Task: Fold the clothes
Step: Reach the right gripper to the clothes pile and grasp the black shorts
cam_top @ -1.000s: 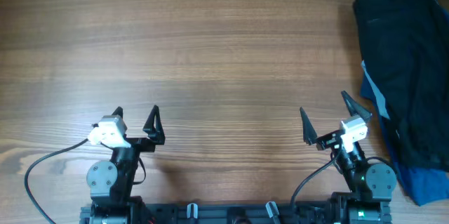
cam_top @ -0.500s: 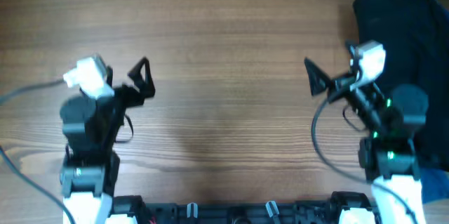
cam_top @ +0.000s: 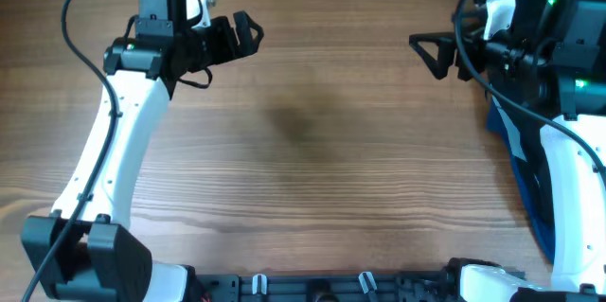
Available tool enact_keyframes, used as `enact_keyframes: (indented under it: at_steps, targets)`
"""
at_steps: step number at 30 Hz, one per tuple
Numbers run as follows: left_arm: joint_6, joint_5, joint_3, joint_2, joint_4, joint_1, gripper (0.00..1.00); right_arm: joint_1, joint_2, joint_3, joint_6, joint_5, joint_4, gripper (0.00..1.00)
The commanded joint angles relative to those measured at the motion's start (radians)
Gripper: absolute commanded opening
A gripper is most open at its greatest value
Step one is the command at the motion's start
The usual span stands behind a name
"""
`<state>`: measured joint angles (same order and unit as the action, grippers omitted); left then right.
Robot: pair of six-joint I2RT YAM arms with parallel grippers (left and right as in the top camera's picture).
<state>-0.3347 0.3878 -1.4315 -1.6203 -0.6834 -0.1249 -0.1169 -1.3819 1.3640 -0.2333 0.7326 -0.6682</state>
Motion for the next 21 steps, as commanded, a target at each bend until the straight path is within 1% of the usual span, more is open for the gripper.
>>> enact_keyframes:
  at_steps: [1,2,3,6,8,9,12,14,17,18,21]
  targets:
    - [0.013,0.045,-0.018,-0.026,-0.034,-0.002,1.00,-0.003,-0.024,0.015,0.061,-0.148,0.062,1.00]
    - [0.013,0.062,-0.018,-0.026,-0.031,-0.002,1.00,-0.003,-0.039,0.015,0.108,-0.216,0.100,1.00]
    - [0.013,0.068,-0.018,-0.026,-0.029,-0.002,1.00,-0.005,-0.065,0.015,0.188,-0.318,0.166,1.00]
    - [0.015,0.044,-0.018,-0.026,-0.069,-0.002,1.00,-0.025,-0.148,0.016,0.270,-0.367,0.342,1.00]
    - [0.017,-0.035,-0.018,-0.027,-0.104,-0.002,1.00,-0.053,-0.207,0.017,0.275,-0.367,0.412,1.00]
    - [0.017,-0.099,-0.018,-0.027,-0.127,-0.001,1.00,-0.071,-0.235,0.018,0.275,-0.367,0.429,1.00]
    - [0.016,-0.219,-0.010,-0.029,-0.170,-0.002,1.00,-0.143,-0.317,0.018,0.293,-0.366,0.447,1.00]
    - [0.013,-0.314,0.011,-0.040,-0.146,-0.002,1.00,-0.190,-0.352,0.018,0.291,-0.369,0.446,1.00]
    - [0.004,-0.325,0.012,-0.076,-0.096,-0.002,1.00,-0.246,-0.371,0.018,0.286,-0.494,0.479,1.00]
    - [-0.018,-0.326,0.012,-0.087,-0.085,-0.002,1.00,-0.267,-0.381,0.018,0.286,-0.513,0.512,1.00]
    - [-0.018,-0.325,0.012,-0.115,-0.061,-0.002,1.00,-0.327,-0.434,0.018,0.299,-0.553,0.643,1.00]
